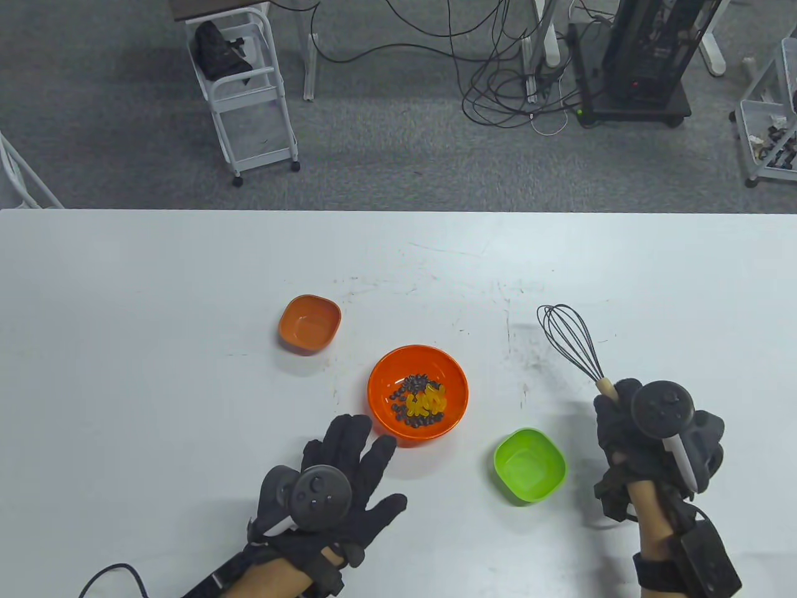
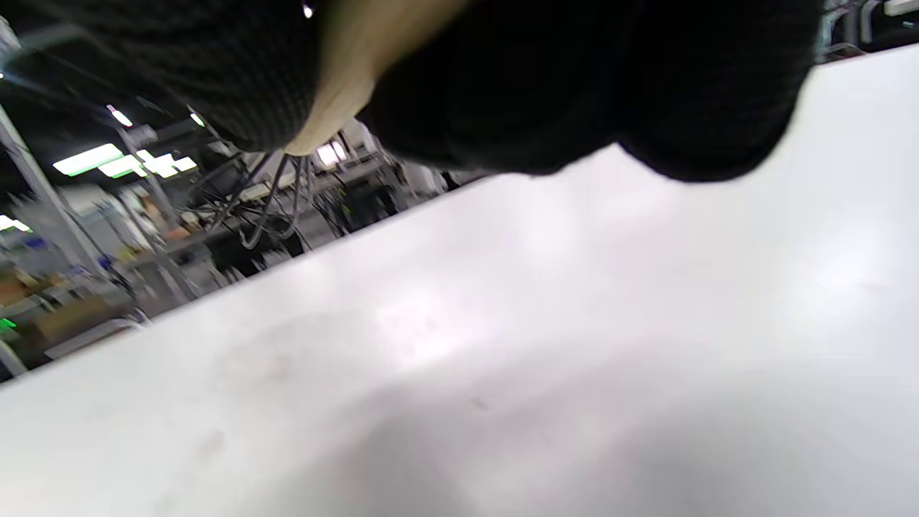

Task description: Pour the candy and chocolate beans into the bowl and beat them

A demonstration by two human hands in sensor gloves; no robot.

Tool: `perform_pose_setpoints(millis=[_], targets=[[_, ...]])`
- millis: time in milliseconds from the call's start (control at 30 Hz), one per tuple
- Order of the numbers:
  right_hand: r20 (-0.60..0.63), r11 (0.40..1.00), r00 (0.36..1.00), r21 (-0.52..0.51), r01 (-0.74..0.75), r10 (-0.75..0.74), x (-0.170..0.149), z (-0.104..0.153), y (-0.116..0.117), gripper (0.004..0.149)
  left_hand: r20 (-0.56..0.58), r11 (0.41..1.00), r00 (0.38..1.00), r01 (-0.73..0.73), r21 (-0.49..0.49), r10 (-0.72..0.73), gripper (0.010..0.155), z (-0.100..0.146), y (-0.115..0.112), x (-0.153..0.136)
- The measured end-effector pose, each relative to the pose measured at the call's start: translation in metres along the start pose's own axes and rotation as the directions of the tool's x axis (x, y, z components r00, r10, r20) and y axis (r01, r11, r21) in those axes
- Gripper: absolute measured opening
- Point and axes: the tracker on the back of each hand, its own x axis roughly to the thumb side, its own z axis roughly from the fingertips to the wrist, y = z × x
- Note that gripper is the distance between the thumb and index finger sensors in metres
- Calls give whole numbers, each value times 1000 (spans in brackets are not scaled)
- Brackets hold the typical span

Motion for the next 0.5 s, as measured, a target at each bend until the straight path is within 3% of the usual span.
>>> perform_pose_setpoints(millis=[233, 500], targets=[[168, 994, 980, -12, 112, -108, 15, 16, -9, 56, -113, 993, 994, 8, 118, 6, 84, -40, 22, -14], [273, 987, 948, 53, 154, -162, 34, 30, -5, 57, -277, 988, 960, -5, 157, 49, 85, -63, 30, -38]])
